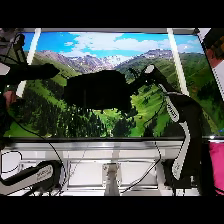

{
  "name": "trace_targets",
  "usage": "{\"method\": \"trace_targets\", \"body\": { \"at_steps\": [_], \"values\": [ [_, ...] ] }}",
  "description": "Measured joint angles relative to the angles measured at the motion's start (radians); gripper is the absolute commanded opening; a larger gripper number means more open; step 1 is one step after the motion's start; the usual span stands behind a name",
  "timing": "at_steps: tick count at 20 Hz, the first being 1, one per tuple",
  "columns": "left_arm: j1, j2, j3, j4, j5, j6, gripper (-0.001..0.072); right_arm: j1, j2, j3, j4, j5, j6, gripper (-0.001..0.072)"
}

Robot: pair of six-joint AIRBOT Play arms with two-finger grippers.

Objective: Fold the clothes and pants, and hang the long-sleeved shirts on hangers.

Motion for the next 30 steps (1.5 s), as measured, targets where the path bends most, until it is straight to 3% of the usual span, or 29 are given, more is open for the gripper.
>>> {"method": "trace_targets", "body": {
  "at_steps": [6,12,16,25,26,28,29,30],
  "values": [
    [-0.001,0.000,0.000,0.027,-0.188,-0.008,0.0010,-0.146,0.054,0.036,-0.135,0.068,0.053,0.0010],
    [-0.029,0.002,-0.002,0.190,-0.380,-0.069,0.0010,-0.451,0.206,0.038,-0.371,0.215,0.087,0.0011],
    [-0.095,0.003,-0.024,0.266,-0.433,-0.098,0.0010,-0.686,0.339,-0.011,-0.495,0.287,0.109,0.0011],
    [-0.264,0.003,-0.075,0.328,-0.455,-0.125,0.0011,-1.155,0.604,-0.264,-0.744,0.306,0.138,0.0014],
    [-0.276,0.003,-0.076,0.329,-0.455,-0.125,0.0012,-1.194,0.616,-0.281,-0.755,0.308,0.140,0.0045],
    [-0.291,0.003,-0.078,0.330,-0.456,-0.130,0.0024,-1.260,0.633,-0.305,-0.763,0.309,0.172,0.0401],
    [-0.296,0.003,-0.078,0.332,-0.457,-0.138,0.0024,-1.286,0.640,-0.311,-0.763,0.310,0.192,0.0487],
    [-0.299,0.002,-0.079,0.333,-0.457,-0.143,0.0024,-1.307,0.647,-0.309,-0.760,0.310,0.208,0.0487]
  ]
}}
